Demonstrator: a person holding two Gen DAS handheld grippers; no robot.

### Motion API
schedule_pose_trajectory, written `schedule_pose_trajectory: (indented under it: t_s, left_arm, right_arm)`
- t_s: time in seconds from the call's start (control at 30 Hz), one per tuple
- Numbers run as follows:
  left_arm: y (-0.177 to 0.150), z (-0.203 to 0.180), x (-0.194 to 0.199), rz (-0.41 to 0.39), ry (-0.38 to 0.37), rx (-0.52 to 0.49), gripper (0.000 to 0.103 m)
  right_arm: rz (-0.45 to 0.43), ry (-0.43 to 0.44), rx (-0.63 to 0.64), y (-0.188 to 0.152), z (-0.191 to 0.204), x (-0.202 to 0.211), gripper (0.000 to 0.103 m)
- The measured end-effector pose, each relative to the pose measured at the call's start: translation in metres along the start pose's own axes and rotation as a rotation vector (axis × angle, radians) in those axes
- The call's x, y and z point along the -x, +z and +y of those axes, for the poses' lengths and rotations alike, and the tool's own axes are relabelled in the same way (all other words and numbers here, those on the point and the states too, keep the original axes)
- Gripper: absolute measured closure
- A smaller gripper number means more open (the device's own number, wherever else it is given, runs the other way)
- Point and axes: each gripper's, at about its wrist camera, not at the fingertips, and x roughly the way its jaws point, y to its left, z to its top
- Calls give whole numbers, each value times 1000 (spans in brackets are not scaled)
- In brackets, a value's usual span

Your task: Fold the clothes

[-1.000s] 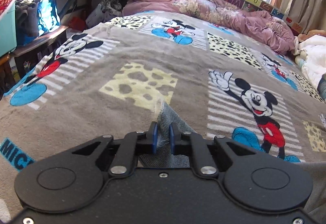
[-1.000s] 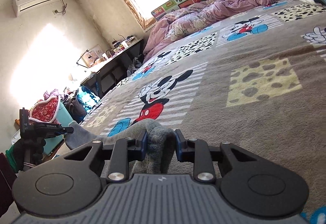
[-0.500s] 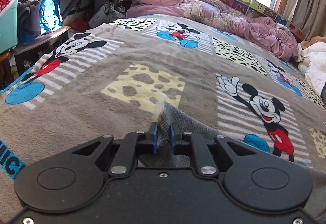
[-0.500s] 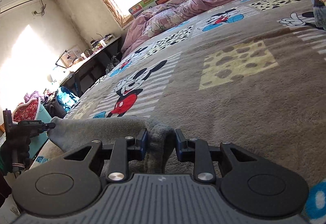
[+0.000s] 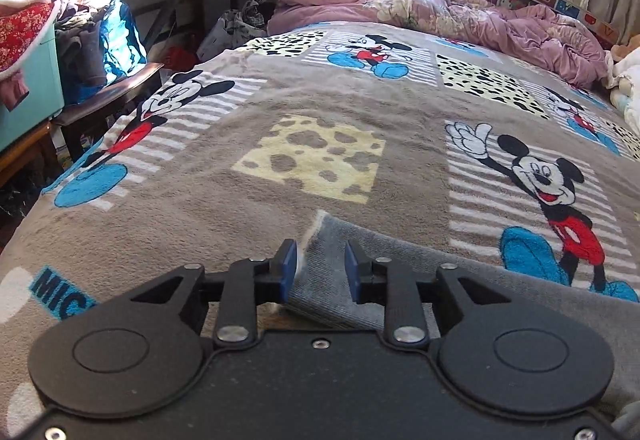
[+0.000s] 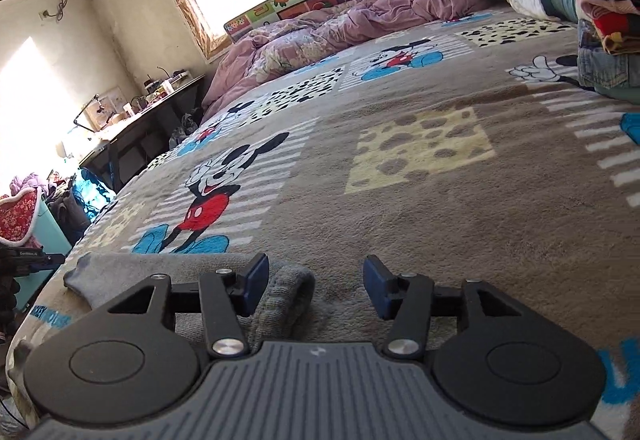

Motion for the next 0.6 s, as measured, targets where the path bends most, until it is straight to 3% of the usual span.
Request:
schedule_pose_trajectory:
  t_s: [0.13,0.37,0.5,0.6]
  left_arm:
    - [-18,-41,22,3,-113,-61,79]
    - [-50,-124,33,27,-319,-149,79]
    - [-68,-150,26,50,-375,-169,79]
    - [-88,-159,14,128,-343,-225,79]
  right_arm:
    - [-19,66,128,-1,27,13,49]
    - [86,187,311,-25,82,3,50]
    - [158,190,322,-41,91,-2,50]
    - [185,182,330,-53,92,0,50]
